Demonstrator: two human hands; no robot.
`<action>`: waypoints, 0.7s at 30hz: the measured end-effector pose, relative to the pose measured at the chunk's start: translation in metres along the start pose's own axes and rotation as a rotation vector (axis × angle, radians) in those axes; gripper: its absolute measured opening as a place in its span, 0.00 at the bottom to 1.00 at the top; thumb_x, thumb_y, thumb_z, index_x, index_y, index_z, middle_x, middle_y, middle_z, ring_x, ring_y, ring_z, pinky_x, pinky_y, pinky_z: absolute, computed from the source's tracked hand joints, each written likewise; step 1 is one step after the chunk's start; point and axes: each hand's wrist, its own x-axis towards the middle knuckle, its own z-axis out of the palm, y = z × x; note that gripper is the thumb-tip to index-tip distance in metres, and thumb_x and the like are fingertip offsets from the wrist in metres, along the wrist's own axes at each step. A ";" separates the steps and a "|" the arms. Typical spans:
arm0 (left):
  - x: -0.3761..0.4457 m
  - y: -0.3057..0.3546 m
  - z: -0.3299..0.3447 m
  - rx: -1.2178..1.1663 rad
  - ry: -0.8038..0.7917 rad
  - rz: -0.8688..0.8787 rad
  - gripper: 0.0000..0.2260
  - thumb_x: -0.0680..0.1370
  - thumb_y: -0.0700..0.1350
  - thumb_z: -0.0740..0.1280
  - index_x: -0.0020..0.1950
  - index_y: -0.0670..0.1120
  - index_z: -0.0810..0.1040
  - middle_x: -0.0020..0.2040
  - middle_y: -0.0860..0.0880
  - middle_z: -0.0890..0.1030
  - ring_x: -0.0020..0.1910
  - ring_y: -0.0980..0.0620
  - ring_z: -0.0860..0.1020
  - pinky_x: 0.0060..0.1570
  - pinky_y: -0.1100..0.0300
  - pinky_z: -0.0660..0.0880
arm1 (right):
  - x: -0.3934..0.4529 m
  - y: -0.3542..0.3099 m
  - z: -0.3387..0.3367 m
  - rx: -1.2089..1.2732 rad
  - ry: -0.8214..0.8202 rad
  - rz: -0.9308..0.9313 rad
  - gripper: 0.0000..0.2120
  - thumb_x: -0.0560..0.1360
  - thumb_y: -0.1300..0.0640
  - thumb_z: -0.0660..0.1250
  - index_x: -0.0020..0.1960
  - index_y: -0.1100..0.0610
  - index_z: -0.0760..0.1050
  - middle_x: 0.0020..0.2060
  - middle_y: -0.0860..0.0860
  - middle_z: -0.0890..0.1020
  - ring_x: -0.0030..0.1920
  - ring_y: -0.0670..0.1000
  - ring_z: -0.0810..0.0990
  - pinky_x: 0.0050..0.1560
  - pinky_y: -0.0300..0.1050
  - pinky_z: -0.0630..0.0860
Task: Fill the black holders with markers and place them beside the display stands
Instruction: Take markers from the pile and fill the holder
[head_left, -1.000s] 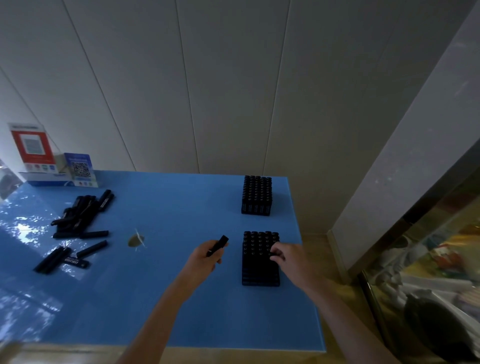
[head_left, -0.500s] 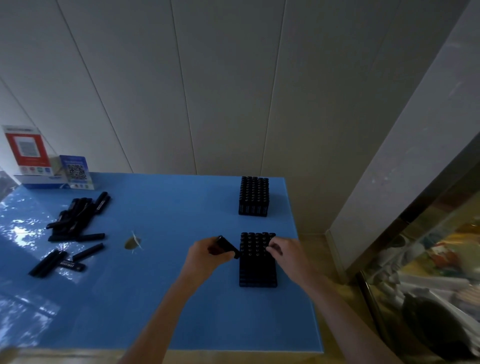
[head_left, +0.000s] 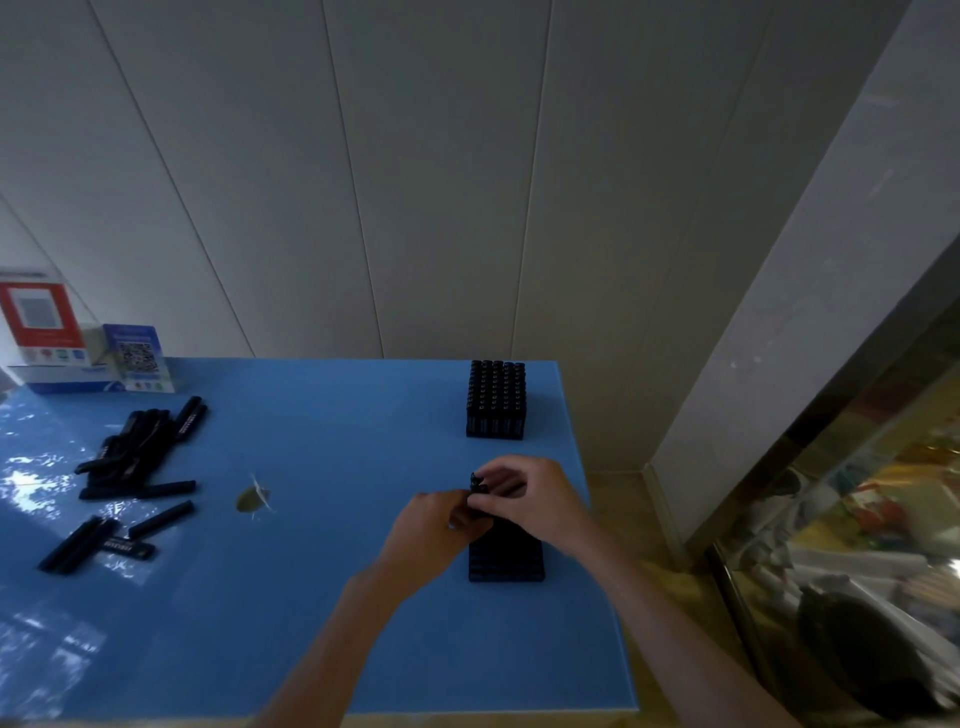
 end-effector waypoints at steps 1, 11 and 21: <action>0.000 0.000 0.000 0.015 0.007 0.009 0.06 0.76 0.49 0.72 0.50 0.49 0.84 0.41 0.56 0.85 0.41 0.61 0.82 0.44 0.61 0.79 | 0.000 -0.001 0.000 -0.021 -0.001 -0.005 0.13 0.68 0.48 0.78 0.50 0.51 0.83 0.42 0.45 0.85 0.44 0.42 0.83 0.48 0.39 0.81; 0.000 -0.006 -0.001 0.014 0.026 -0.013 0.03 0.77 0.54 0.70 0.50 0.58 0.81 0.45 0.63 0.83 0.45 0.64 0.80 0.45 0.63 0.78 | -0.001 0.004 -0.013 -0.004 0.047 0.072 0.08 0.71 0.60 0.76 0.49 0.53 0.84 0.42 0.46 0.86 0.42 0.42 0.84 0.47 0.39 0.82; -0.006 -0.034 -0.032 0.194 0.146 -0.012 0.09 0.79 0.53 0.66 0.58 0.58 0.79 0.53 0.62 0.79 0.51 0.62 0.77 0.48 0.65 0.74 | -0.013 0.024 -0.039 -0.144 -0.031 0.100 0.11 0.73 0.63 0.75 0.53 0.52 0.83 0.47 0.44 0.84 0.46 0.37 0.82 0.48 0.30 0.77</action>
